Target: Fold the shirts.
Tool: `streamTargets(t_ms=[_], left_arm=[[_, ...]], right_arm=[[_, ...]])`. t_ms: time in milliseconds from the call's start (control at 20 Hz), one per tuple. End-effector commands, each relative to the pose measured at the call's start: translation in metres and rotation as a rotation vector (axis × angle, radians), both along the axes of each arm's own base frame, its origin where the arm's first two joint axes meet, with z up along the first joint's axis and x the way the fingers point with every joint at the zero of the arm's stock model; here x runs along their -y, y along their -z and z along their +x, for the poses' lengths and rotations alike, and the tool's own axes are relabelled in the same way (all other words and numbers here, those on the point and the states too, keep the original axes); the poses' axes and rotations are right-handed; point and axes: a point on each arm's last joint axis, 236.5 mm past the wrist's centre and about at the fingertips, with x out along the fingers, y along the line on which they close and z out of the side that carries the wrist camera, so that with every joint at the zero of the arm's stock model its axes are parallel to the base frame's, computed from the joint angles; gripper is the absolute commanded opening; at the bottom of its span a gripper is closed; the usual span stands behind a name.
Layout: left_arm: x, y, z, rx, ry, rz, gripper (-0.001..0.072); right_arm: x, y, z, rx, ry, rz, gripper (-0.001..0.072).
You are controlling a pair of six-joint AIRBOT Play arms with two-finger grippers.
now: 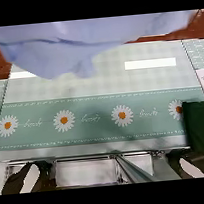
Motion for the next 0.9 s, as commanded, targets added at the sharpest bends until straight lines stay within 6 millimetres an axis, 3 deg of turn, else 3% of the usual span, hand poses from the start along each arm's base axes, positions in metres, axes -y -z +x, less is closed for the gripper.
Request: streamTargets(t_ms=[0,150,250,350,450,550,700,850], left_arm=[[-0.024,-0.043,-0.06,0.105,-0.286,0.223,0.0012],[-0.024,-0.038,-0.099,0.097,-0.398,0.317,0.0013],[-0.028,-0.034,-0.13,0.09,-0.449,0.343,0.0013],[-0.044,-0.025,-0.156,0.065,-0.511,0.388,0.0013],[-0.053,-0.008,-0.157,0.01,-0.499,0.406,0.0013],[-0.052,0.027,-0.135,-0.096,-0.446,0.419,0.0013],[-0.055,0.129,-0.077,-0.378,-0.39,0.439,0.0013],[-0.058,0.226,-0.008,-0.566,-0.369,0.408,0.0013]], right_arm=[[0.052,-0.042,-0.087,0.121,0.161,-0.091,0.0021],[0.067,-0.031,-0.137,0.077,0.204,-0.098,0.0021],[0.071,0.002,-0.159,-0.053,0.203,-0.12,0.0021],[0.072,0.04,-0.171,-0.211,0.203,-0.125,0.0021],[0.062,0.076,-0.171,-0.341,0.171,-0.112,0.0021],[0.046,0.115,-0.157,-0.442,0.115,-0.093,0.0021],[0.018,0.182,-0.115,-0.554,0.044,-0.03,0.0021],[0.007,0.259,-0.058,-0.641,0.057,0.012,0.0021]])
